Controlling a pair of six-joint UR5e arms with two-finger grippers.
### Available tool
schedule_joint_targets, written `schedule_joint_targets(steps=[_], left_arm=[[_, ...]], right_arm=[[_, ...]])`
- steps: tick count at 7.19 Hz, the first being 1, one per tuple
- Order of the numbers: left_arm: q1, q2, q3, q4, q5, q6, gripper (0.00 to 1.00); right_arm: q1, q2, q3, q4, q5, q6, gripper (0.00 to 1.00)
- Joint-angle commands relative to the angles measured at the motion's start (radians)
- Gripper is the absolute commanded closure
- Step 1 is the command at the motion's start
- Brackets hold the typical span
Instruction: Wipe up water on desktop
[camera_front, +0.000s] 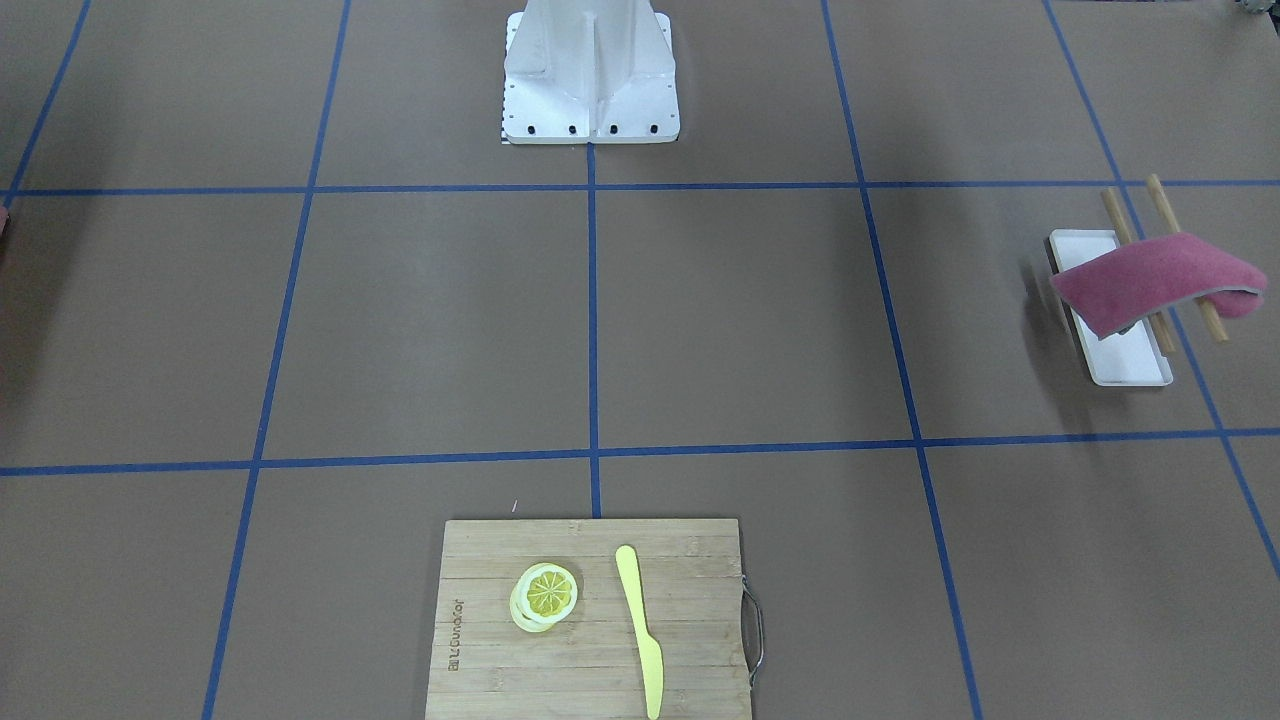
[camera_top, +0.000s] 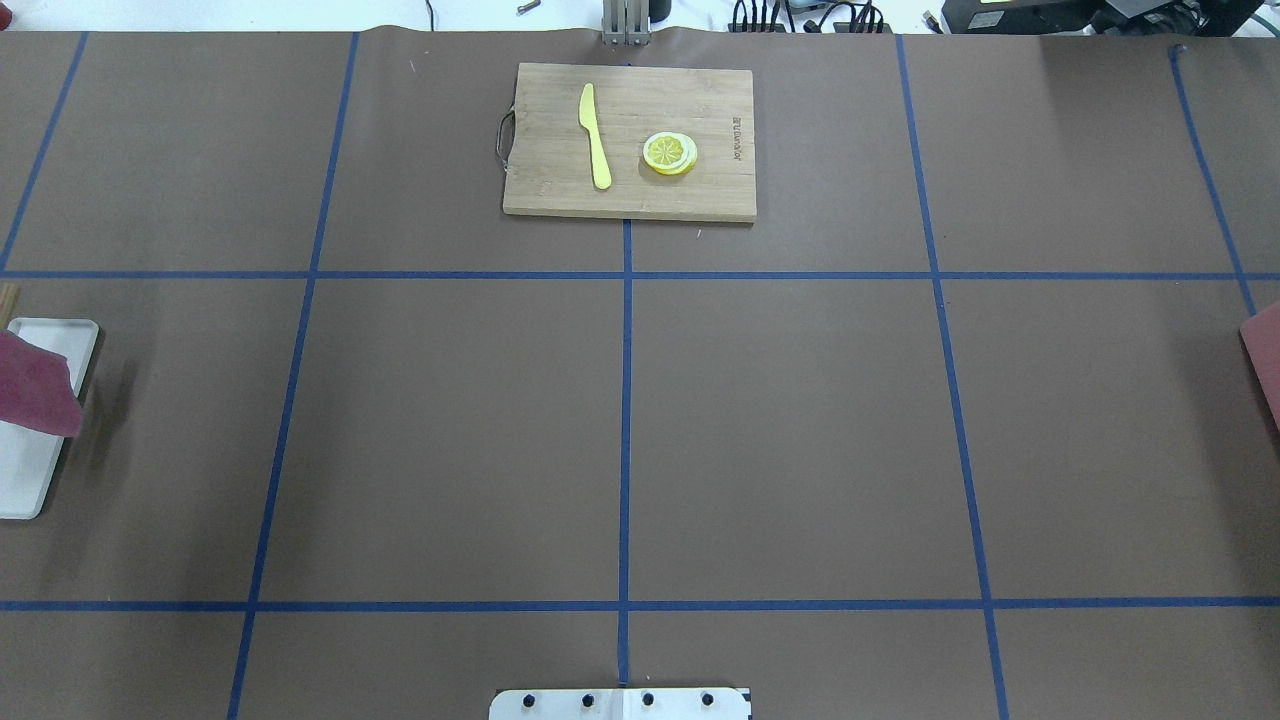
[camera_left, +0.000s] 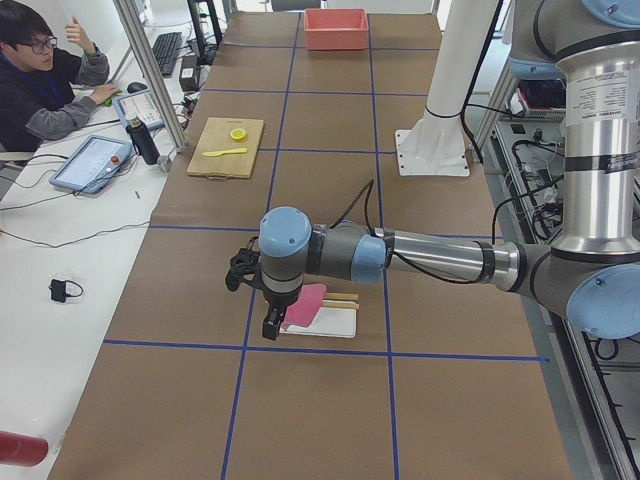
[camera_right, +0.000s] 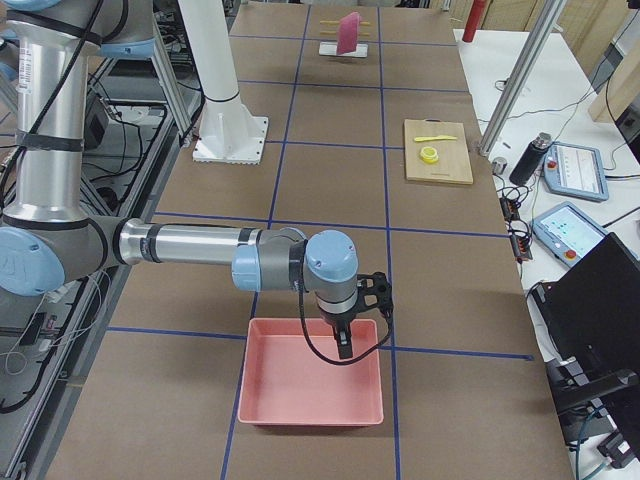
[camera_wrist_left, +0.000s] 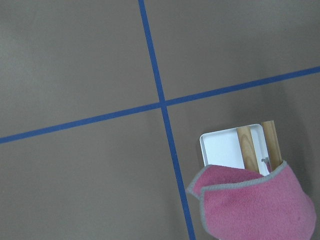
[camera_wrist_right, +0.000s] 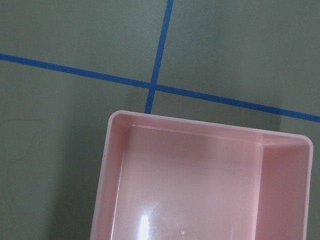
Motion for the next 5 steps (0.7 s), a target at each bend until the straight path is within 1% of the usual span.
schedule_joint_targets(steps=[1, 2, 3, 4, 5], left_arm=[[0.001, -0.01, 0.125, -0.235, -0.007, -0.004, 0.02], [0.001, -0.056, 0.206, -0.24, -0.051, -0.004, 0.02], [0.001, -0.064, 0.27, -0.306, -0.089, -0.006, 0.02], [0.001, -0.063, 0.324, -0.334, -0.171, -0.065, 0.02], [0.001, -0.066, 0.349, -0.334, -0.241, -0.099, 0.02]], right_arm=[[0.0, -0.003, 0.005, 0.006, 0.001, -0.022, 0.0], [0.0, -0.001, 0.005, 0.004, 0.001, -0.013, 0.0], [0.0, 0.0, 0.002, 0.004, 0.001, -0.011, 0.0], [0.0, 0.0, 0.001, 0.004, 0.003, -0.011, 0.0], [0.0, -0.001, 0.001, 0.004, 0.006, -0.01, 0.0]])
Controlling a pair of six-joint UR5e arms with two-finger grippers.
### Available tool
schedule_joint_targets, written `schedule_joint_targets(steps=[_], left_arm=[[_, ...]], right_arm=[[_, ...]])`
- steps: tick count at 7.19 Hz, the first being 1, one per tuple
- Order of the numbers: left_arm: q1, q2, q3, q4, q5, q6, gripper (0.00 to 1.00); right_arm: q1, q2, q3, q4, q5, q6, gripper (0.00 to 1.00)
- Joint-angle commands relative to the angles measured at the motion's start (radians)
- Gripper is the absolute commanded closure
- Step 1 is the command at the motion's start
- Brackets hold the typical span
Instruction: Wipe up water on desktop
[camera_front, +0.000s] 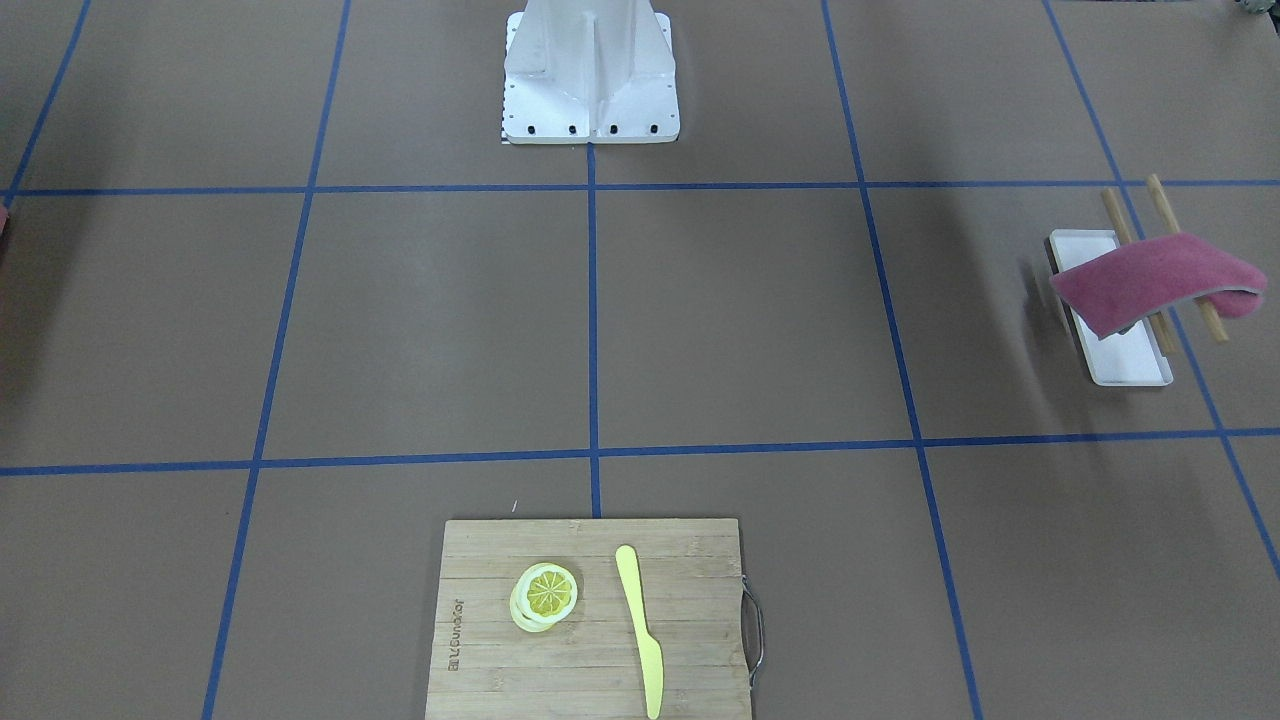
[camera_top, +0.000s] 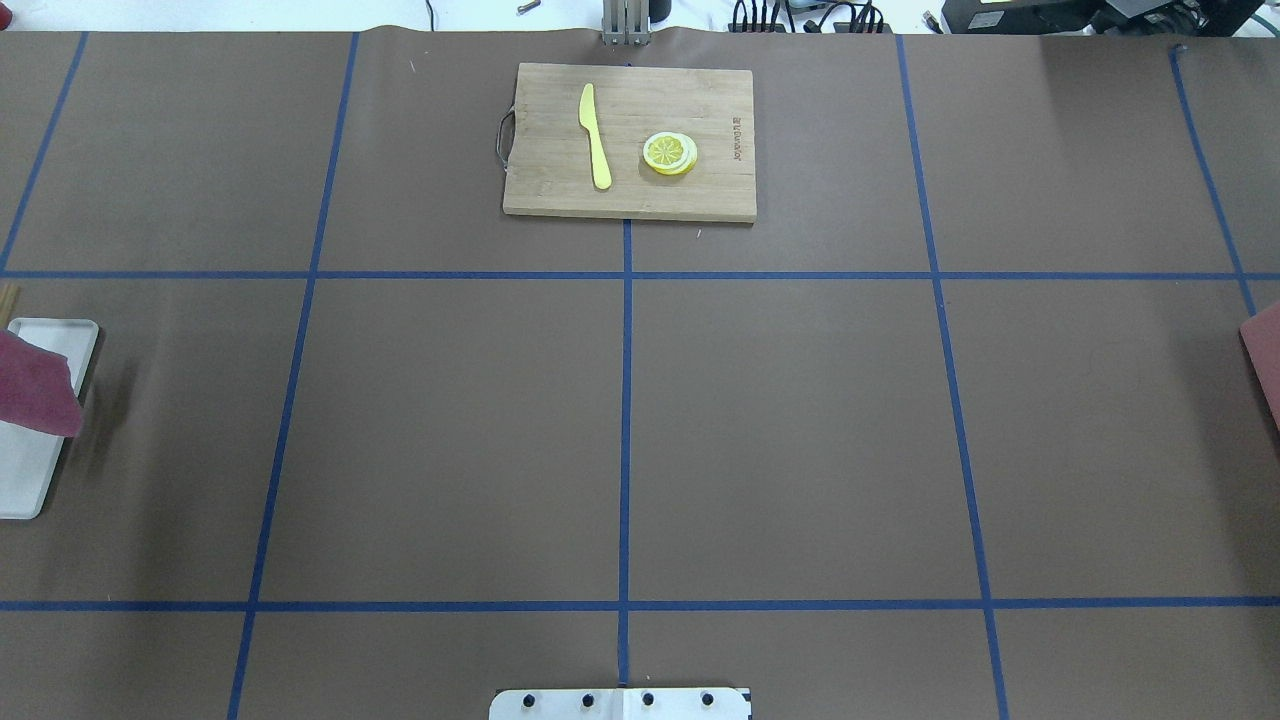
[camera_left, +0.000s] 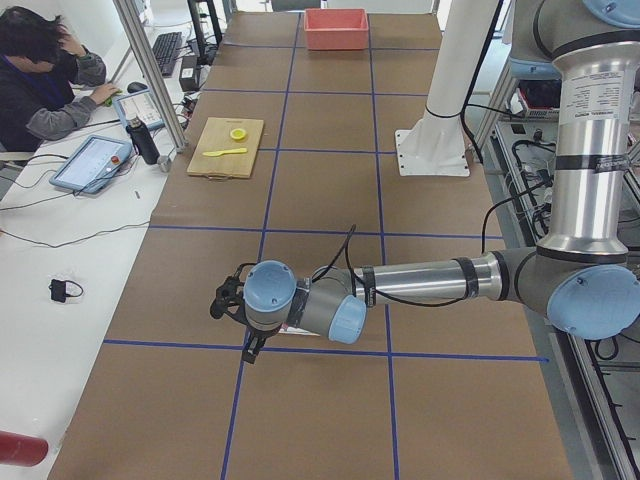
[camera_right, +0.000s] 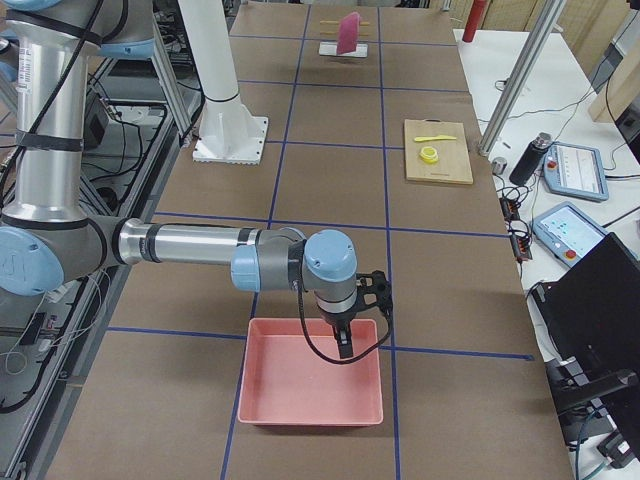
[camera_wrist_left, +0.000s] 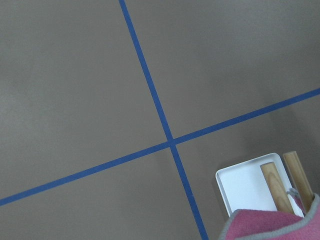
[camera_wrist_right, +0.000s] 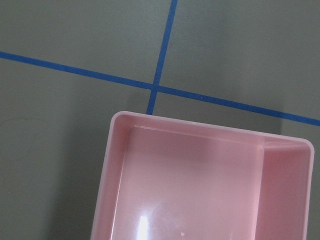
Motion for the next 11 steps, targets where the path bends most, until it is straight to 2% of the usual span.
schedule_joint_targets(steps=[1, 3, 5, 7, 8, 10, 11], left_arm=[[0.0, 0.0, 0.049, -0.026, -0.141, -0.091, 0.02], [0.0, 0.009, 0.037, -0.139, -0.132, -0.248, 0.02], [0.032, 0.024, 0.029, -0.334, -0.054, -0.46, 0.02], [0.084, 0.046, -0.022, -0.339, 0.007, -0.502, 0.02], [0.116, 0.061, -0.057, -0.339, 0.009, -0.534, 0.02], [0.178, 0.167, -0.175, -0.339, 0.012, -0.565, 0.02], [0.189, 0.217, -0.187, -0.368, 0.021, -0.555, 0.02]], right_arm=[[0.0, -0.002, -0.001, 0.0, 0.003, 0.001, 0.0], [0.0, -0.004, -0.015, 0.034, 0.001, 0.003, 0.0], [0.0, -0.004, -0.016, 0.034, 0.001, 0.003, 0.0], [0.0, -0.004, -0.016, 0.034, 0.0, 0.003, 0.0], [0.0, -0.004, -0.018, 0.034, 0.0, 0.005, 0.0], [0.0, -0.004, -0.019, 0.034, -0.002, 0.005, 0.0], [0.0, -0.004, -0.019, 0.034, -0.002, 0.005, 0.0]])
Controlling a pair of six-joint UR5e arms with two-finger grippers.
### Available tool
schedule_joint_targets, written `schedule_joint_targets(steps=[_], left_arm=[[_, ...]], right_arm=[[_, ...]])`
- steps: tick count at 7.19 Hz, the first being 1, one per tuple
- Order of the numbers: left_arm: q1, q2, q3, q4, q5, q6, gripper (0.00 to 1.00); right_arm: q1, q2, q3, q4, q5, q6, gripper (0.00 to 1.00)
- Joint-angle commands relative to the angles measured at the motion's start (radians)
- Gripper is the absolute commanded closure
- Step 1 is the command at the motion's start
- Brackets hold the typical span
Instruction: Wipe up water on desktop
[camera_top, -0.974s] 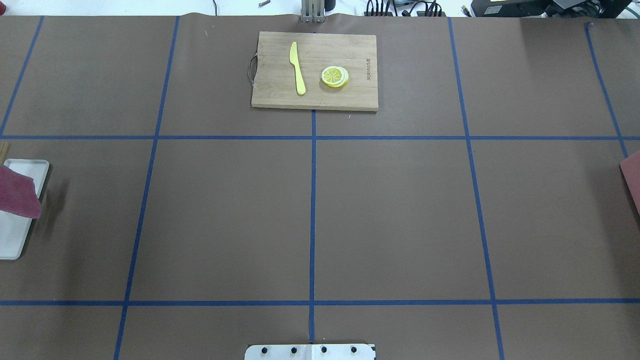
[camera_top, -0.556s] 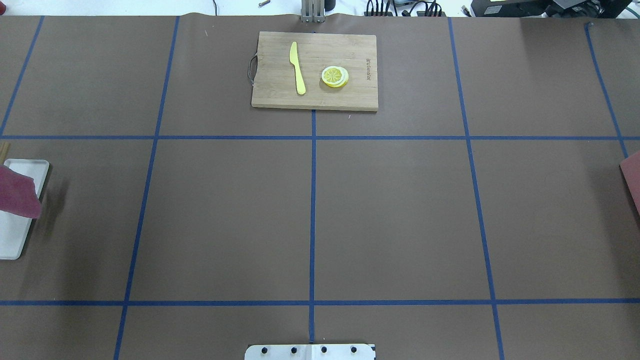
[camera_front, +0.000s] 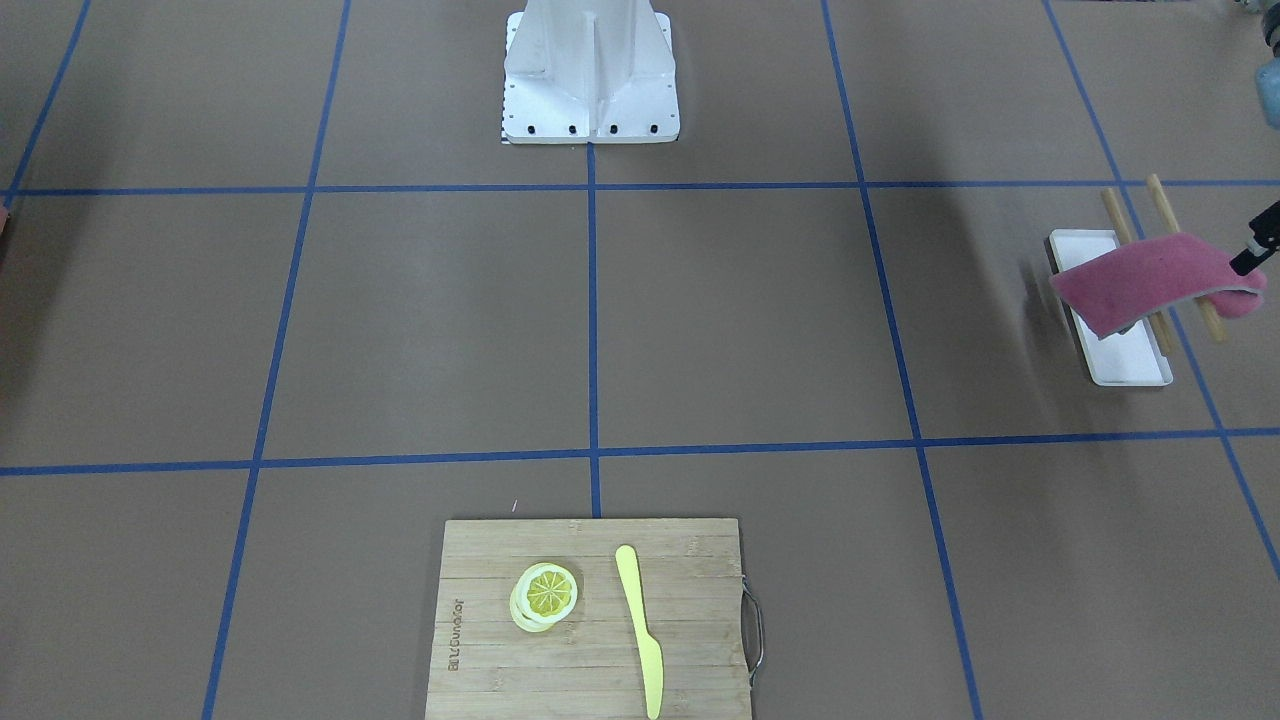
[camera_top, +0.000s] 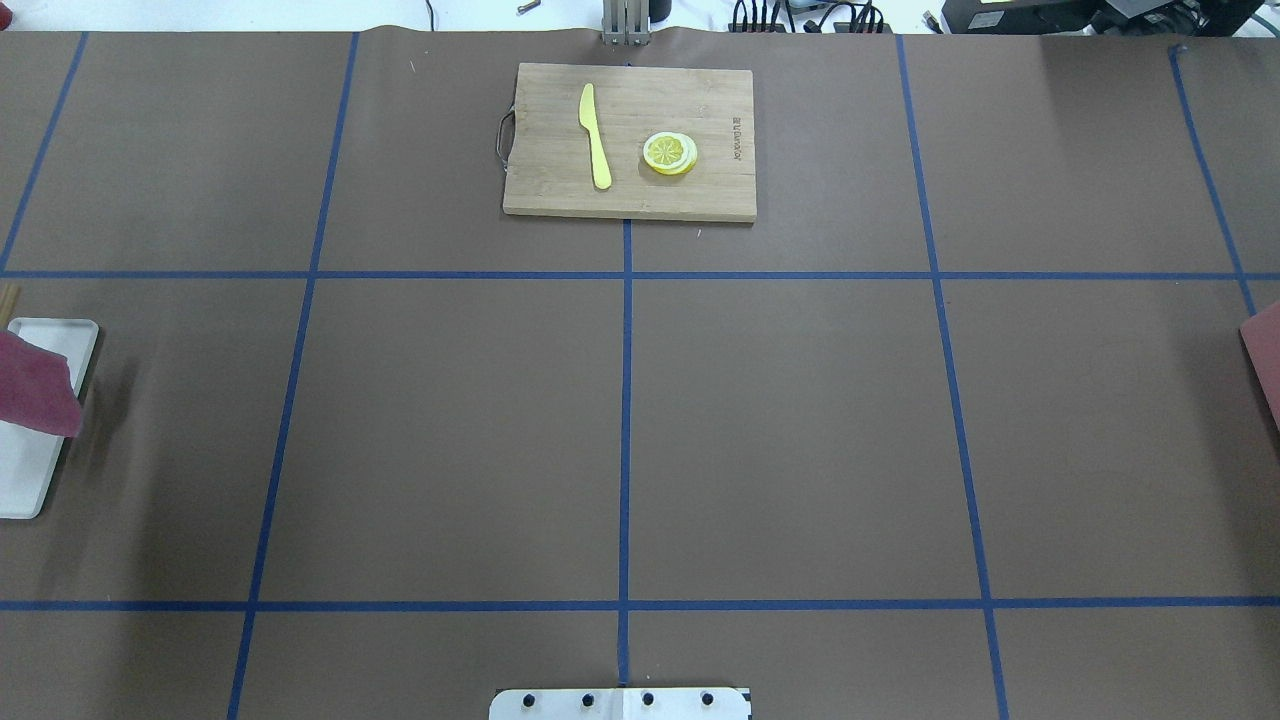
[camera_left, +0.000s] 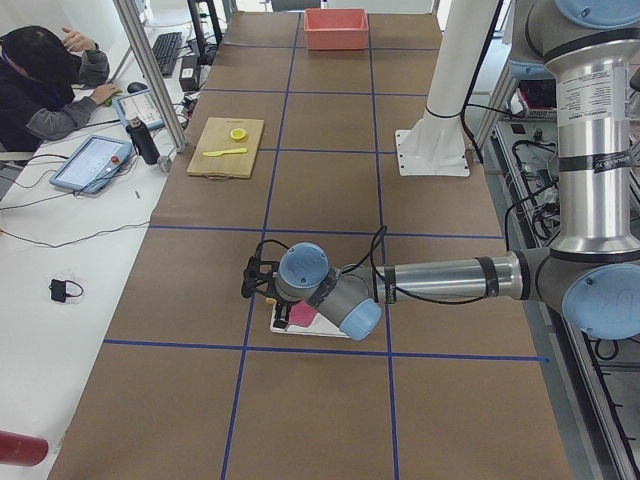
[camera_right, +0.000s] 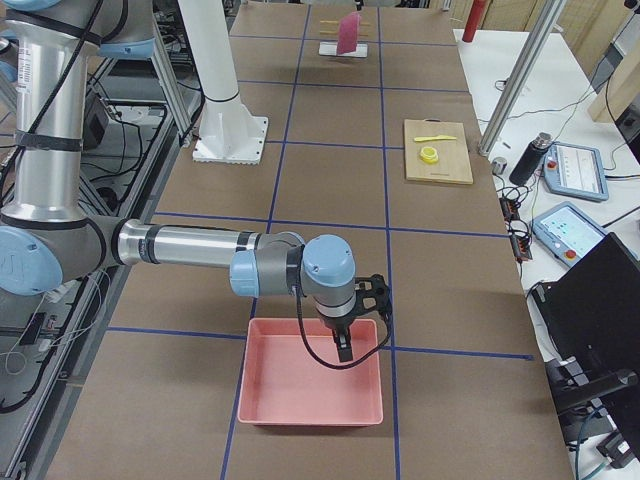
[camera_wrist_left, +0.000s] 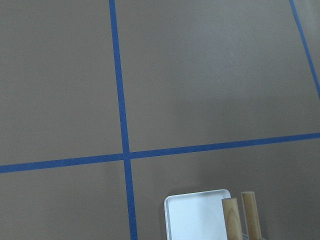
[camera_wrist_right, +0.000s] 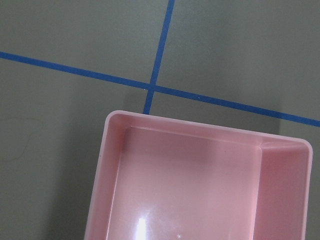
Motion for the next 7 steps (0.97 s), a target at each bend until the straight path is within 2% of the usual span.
schedule_joint_targets(steps=[1, 4, 5, 7], left_arm=[[0.045, 0.083, -0.037, -0.043, 0.022, -0.004, 0.04], [0.046, 0.069, -0.022, -0.042, 0.028, -0.005, 0.3], [0.046, 0.051, 0.001, -0.042, 0.028, -0.005, 0.43], [0.046, 0.014, 0.035, -0.043, 0.028, -0.004, 0.46]], right_arm=[[0.0, 0.005, -0.008, 0.0, -0.001, 0.0, 0.0], [0.0, 0.009, -0.014, 0.0, -0.001, 0.0, 0.0], [0.0, 0.009, -0.016, 0.0, -0.001, 0.0, 0.0], [0.0, 0.009, -0.016, 0.0, -0.002, 0.0, 0.0]])
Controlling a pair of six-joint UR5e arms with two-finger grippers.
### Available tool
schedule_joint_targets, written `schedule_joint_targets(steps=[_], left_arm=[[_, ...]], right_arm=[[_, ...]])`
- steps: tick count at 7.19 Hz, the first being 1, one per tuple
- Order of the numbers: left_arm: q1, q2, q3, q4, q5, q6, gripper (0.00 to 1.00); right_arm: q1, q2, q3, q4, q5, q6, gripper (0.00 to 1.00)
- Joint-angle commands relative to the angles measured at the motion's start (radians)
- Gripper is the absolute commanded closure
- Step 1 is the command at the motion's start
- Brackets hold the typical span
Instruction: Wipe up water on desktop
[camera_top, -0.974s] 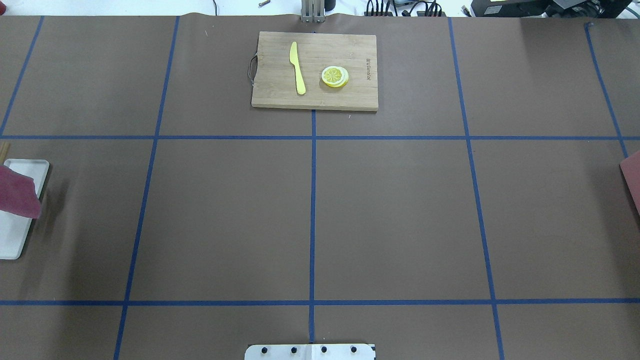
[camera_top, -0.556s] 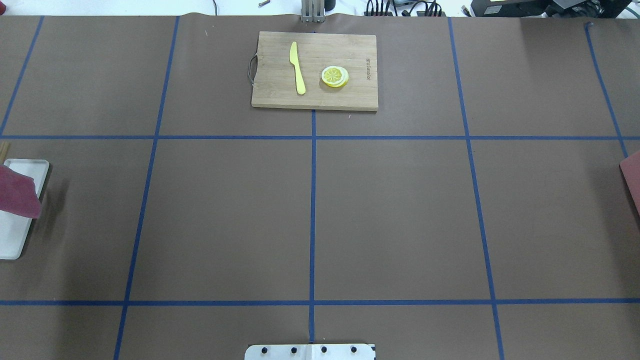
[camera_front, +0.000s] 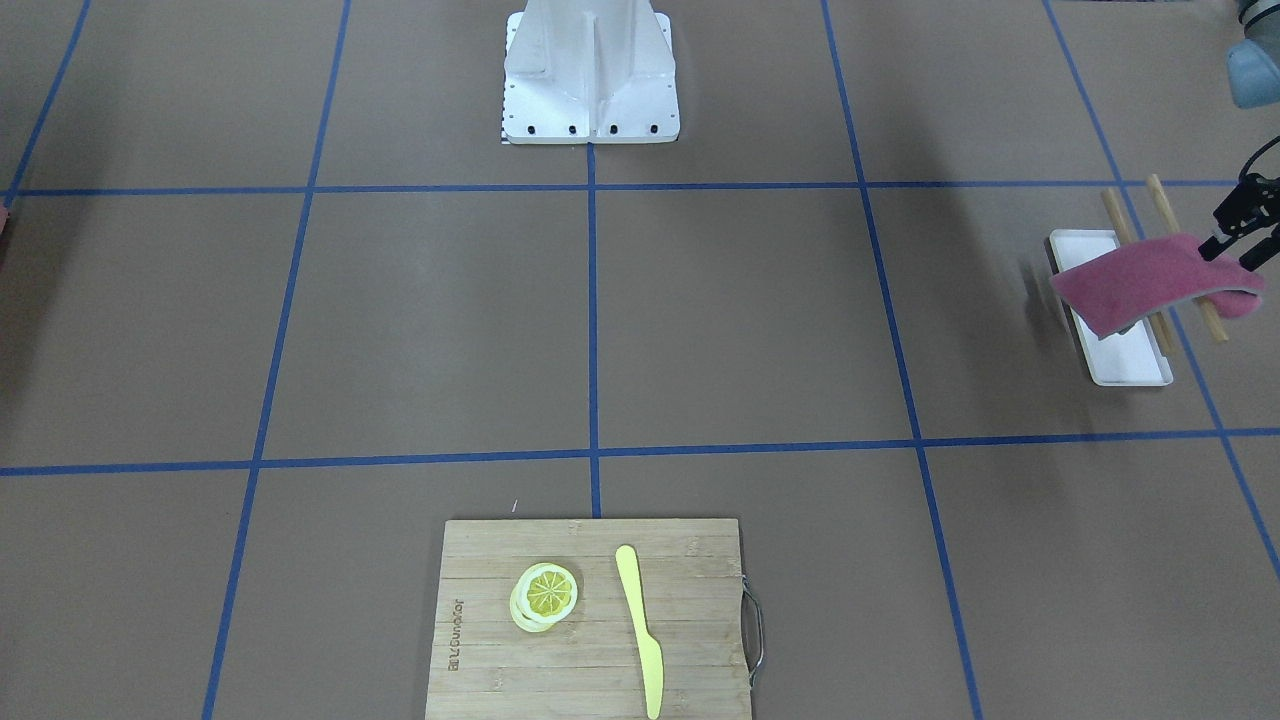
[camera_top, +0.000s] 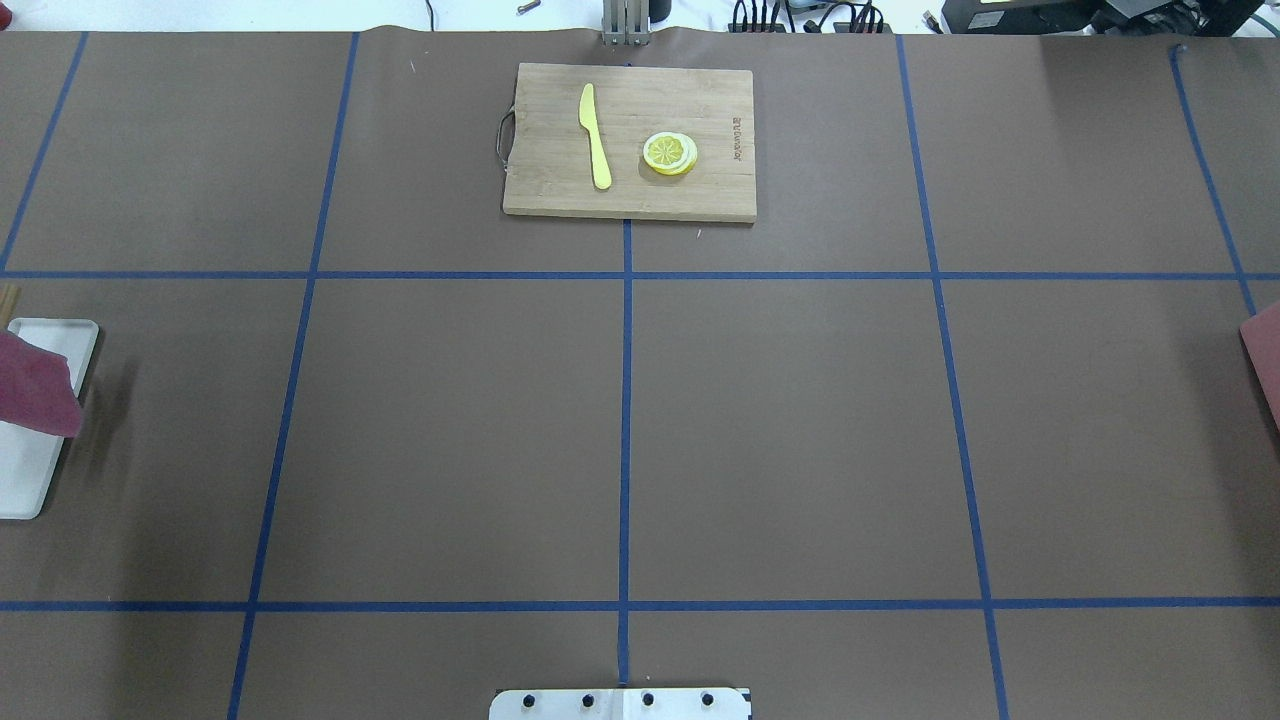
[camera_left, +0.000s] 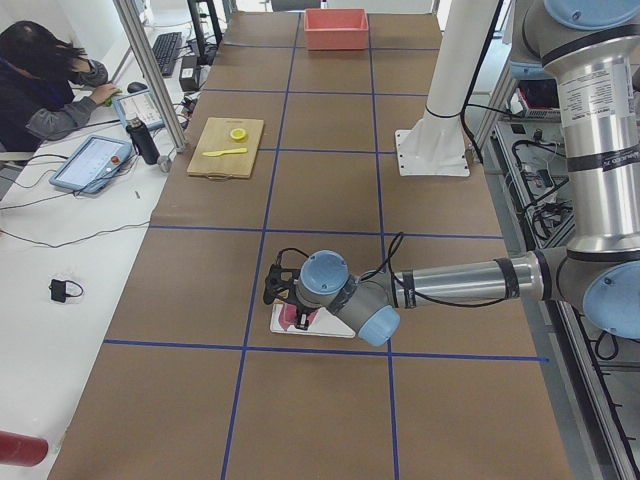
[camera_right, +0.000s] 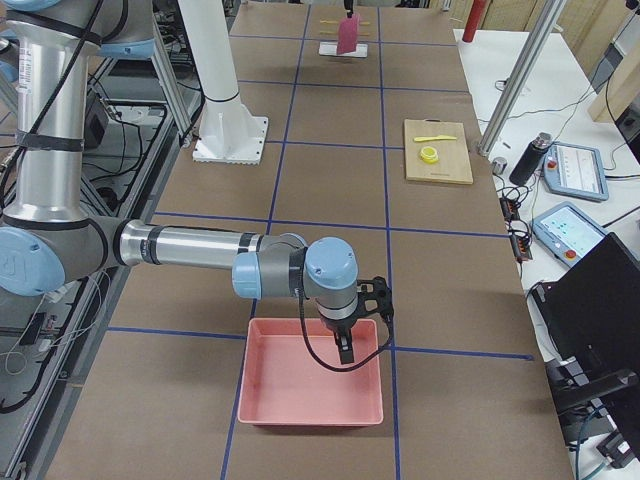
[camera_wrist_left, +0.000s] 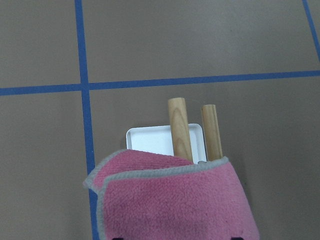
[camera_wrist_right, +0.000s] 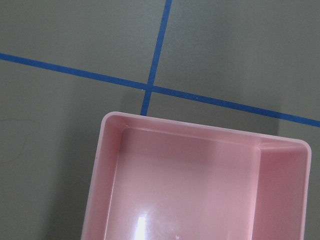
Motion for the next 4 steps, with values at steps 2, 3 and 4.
schedule_joint_targets(steps=[2, 3, 4], left_arm=[[0.0, -0.026, 0.022, -0.001, 0.0, -0.001, 0.46], [0.0, -0.027, 0.019, -0.001, 0.0, -0.003, 0.56], [0.0, -0.032, 0.019, -0.001, 0.0, -0.003, 0.71]], right_arm=[[0.0, 0.0, -0.001, 0.0, 0.0, 0.0, 0.0], [0.0, 0.0, -0.001, 0.0, -0.001, 0.0, 0.0], [0.0, 0.002, -0.001, 0.0, 0.0, 0.0, 0.0]])
